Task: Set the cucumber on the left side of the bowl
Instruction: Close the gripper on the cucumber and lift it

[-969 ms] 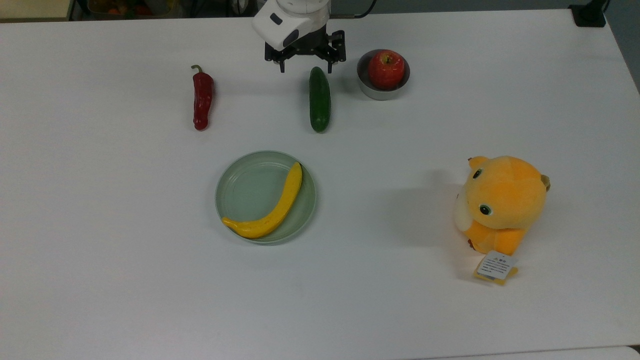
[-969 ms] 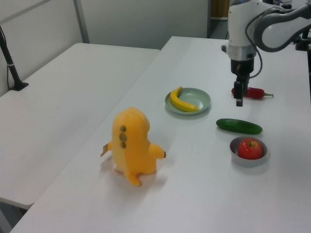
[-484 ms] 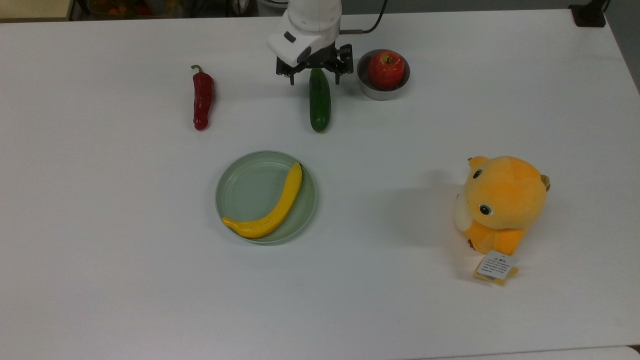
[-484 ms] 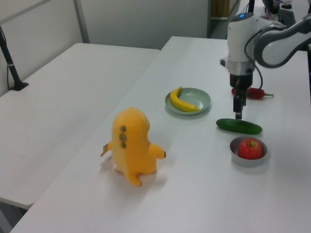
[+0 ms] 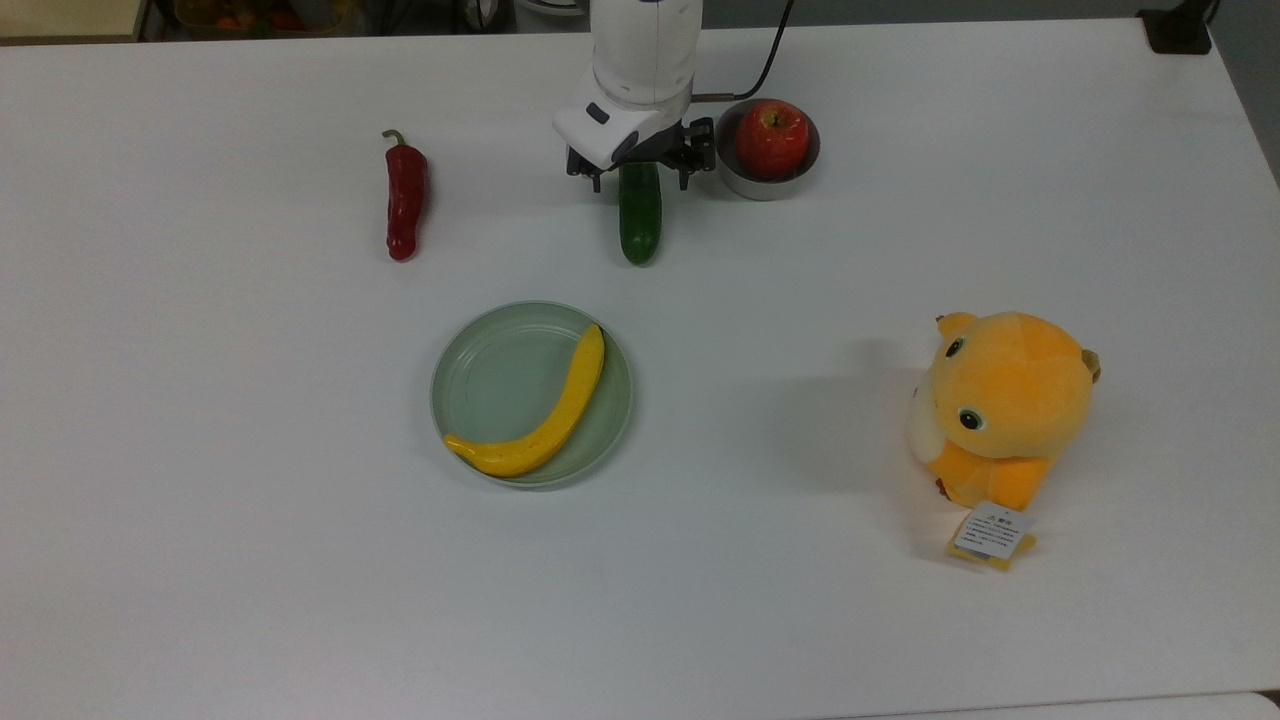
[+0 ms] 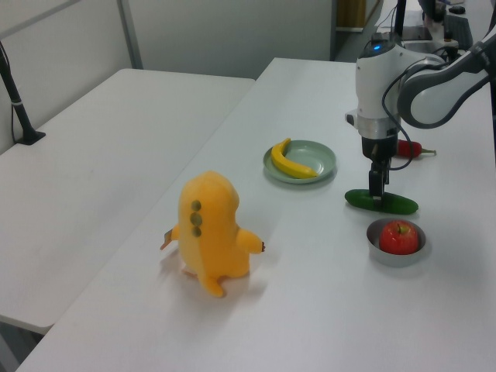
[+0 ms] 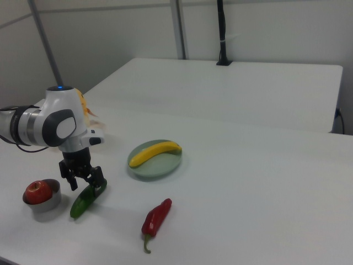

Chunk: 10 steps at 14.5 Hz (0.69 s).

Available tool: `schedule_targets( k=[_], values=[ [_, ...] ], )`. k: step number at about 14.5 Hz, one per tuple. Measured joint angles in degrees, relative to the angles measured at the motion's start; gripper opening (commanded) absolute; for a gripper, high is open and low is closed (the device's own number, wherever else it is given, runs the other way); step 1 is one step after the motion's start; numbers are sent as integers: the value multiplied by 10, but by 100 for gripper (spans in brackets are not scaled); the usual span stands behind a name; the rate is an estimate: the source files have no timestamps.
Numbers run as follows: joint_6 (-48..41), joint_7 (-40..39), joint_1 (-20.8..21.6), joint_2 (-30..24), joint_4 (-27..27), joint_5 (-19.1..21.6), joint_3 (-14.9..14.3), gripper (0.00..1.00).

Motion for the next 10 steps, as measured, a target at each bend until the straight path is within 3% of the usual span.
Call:
schedule_targets(
  k=[1, 6, 10],
  values=[
    [3, 0, 1, 3, 0, 0, 1, 42],
    [18, 0, 5, 15, 0, -1, 2, 23],
    [22, 1, 5, 15, 2, -1, 2, 23]
  ],
)
